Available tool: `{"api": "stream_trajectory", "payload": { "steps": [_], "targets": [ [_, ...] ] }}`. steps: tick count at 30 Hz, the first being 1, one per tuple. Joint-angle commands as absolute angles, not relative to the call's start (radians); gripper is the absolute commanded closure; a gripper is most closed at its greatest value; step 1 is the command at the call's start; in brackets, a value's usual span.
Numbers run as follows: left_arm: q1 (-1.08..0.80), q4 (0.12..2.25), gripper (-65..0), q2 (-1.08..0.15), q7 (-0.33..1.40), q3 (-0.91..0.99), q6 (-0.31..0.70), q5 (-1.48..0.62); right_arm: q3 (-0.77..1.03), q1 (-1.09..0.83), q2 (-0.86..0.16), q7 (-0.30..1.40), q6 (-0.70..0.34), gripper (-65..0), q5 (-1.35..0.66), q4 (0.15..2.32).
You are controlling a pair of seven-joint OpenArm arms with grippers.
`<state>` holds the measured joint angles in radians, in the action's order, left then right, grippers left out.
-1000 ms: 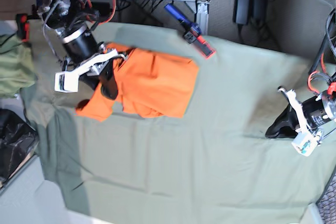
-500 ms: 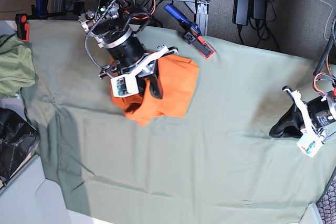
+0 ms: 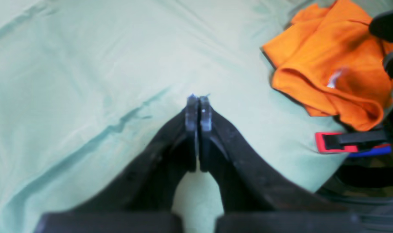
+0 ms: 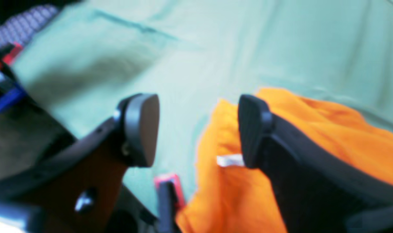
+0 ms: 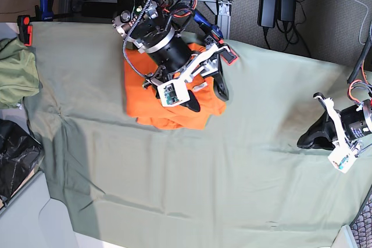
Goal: Fold the T-shirt properly
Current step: 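Fold the strip end held by the right gripper over toward the left gripper, then press and square the folded bundle with both grippers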
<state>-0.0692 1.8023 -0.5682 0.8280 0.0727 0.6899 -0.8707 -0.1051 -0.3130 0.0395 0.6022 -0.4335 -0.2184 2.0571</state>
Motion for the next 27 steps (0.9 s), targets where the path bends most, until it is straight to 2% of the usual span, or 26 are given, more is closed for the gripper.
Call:
{"api": "stream_trajectory", "payload": {
  "steps": [1, 8, 10, 12, 14, 15, 21, 24, 27],
  "targets": [
    [-0.056, 1.821, 0.0, -0.585, 0.813, 0.081, 0.698, -0.896, -0.107, -0.308, 0.052, 0.572, -0.569, -38.0, -0.249, 2.074],
    [-0.056, 1.821, 0.0, -0.585, 0.816, 0.081, 0.698, -0.898, -0.075, -0.305, 0.052, 0.572, -0.568, -37.8, -0.299, 2.104],
    [-0.056, 1.821, 0.0, -0.585, 0.829, 0.081, 0.698, -0.899, -0.042, -0.305, 0.052, 0.572, -0.568, -35.1, -0.299, 2.120],
    [-0.056, 1.821, 0.0, -0.585, 0.855, 0.081, 0.698, -0.899, 0.007, -0.305, 0.052, 0.572, -0.568, -23.5, -0.295, 2.128],
    [-0.056, 1.821, 0.0, -0.586, 0.883, 0.081, 0.698, -0.911, 0.070, -0.305, 0.041, 0.572, -0.568, -2.9, -0.296, 2.128],
    [-0.057, 1.821, 0.0, -0.588, 0.896, 0.081, 0.698, -0.921, 0.104, -0.306, 0.028, 0.574, -0.568, 0.0, -0.296, 2.128],
    [-0.134, 1.872, 0.0, -0.624, 0.903, 0.081, 0.698, -0.946, 0.311, -0.311, -0.087, 0.576, -0.568, 0.0, -0.356, 2.128],
    [-0.227, 1.984, 0.0, -0.607, 0.887, 0.067, 0.698, -0.945, 0.385, -0.305, -0.148, 0.556, -0.568, 0.0, -0.366, 2.127],
    [-0.287, 2.143, 0.0, -0.559, 0.844, -0.042, 0.698, -0.855, 0.425, -0.298, -0.199, 0.518, -0.567, 0.0, -0.357, 2.109]
  ]
}}
